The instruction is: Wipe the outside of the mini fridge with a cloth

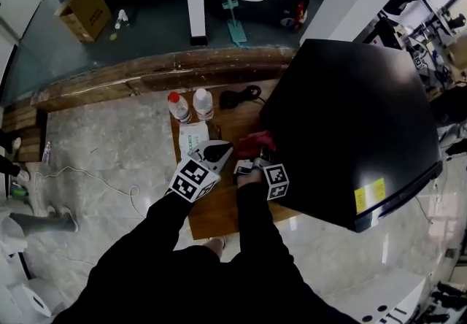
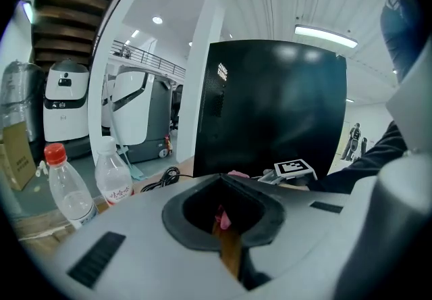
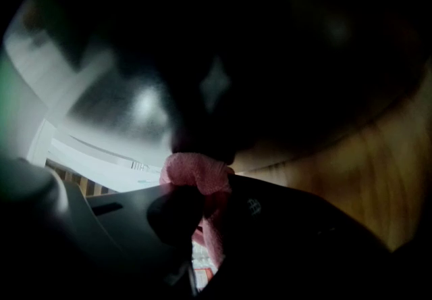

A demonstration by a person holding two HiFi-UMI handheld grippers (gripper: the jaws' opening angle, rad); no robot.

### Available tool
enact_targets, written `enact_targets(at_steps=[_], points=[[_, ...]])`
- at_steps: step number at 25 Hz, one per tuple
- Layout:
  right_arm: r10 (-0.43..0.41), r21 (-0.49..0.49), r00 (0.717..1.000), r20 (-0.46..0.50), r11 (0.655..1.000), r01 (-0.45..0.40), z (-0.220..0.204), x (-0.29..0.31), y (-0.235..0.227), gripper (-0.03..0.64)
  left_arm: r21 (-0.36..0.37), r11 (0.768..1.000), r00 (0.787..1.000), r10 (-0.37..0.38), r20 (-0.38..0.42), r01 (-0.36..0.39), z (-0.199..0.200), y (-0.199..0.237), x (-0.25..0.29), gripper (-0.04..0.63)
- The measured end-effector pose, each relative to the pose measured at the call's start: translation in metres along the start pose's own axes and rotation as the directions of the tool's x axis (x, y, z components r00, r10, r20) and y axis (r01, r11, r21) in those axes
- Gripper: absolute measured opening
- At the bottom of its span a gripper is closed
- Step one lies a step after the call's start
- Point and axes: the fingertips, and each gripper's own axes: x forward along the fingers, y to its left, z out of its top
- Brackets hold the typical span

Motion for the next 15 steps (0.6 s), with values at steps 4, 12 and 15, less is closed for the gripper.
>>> enact_targets(at_steps=[4,12,15], points=[[0.012,-0.091,0.998,-0.063,0.996,-0.018,-0.009,-0.012,0.008,0.051,-0.014,1.000,1.000,0.023,0.020,-0.023,0.006,0.005,-0.016,0.005],[0.192,-0.250,0.948,-0.252,0.934,-0.256,-0.054,-0.101,0.118,0.051,0.010,0.999,0.985,0.036,0.166,-0.038,0.069,-0.010,-0.060,0.005],[0.289,-0.277,0.919,-0.268,0.891,-0.361,-0.048,-0.141,0.181,0.051,0.045,0.998,0.971,0.022,0.240,-0.033,0.110,-0.030,-0.089,0.005]])
